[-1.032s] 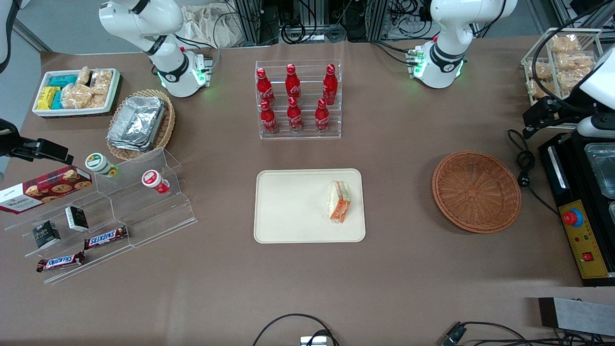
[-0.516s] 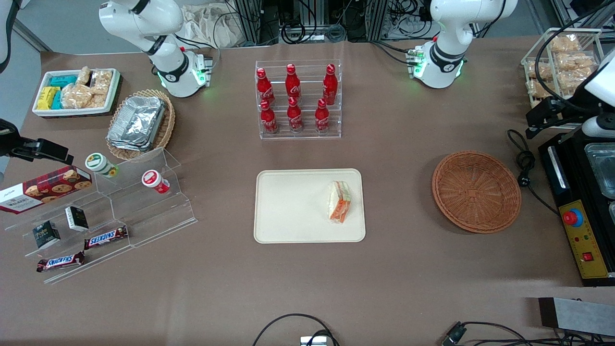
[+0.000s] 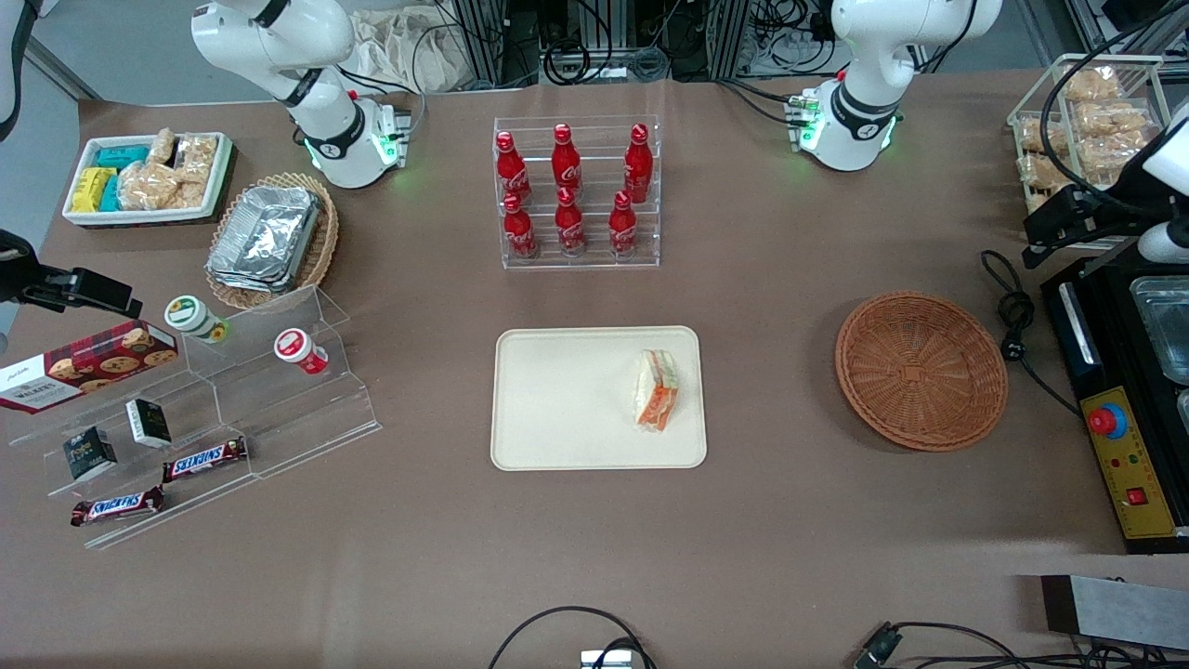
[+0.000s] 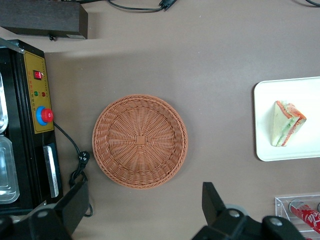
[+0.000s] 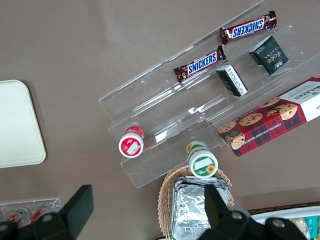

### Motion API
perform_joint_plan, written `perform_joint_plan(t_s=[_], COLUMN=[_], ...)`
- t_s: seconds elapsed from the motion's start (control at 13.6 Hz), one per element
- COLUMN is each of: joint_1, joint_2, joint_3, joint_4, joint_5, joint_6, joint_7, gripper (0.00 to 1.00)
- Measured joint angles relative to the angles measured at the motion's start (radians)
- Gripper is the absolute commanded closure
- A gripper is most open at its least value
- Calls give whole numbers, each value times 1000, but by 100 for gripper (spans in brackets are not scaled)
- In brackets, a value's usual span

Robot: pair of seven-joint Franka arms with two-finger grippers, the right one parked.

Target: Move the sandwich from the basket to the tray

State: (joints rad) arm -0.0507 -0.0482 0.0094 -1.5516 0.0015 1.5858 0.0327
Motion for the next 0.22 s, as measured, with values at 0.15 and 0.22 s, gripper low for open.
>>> perform_joint_plan(t_s=[0.15,0.22], joint_1=[0,0], joint_2=[0,0], joint_3=[0,0], joint_4=[2,2], joint_5=[0,0], joint_6=[-3,-3], joint_7=[0,0], gripper=[0,0])
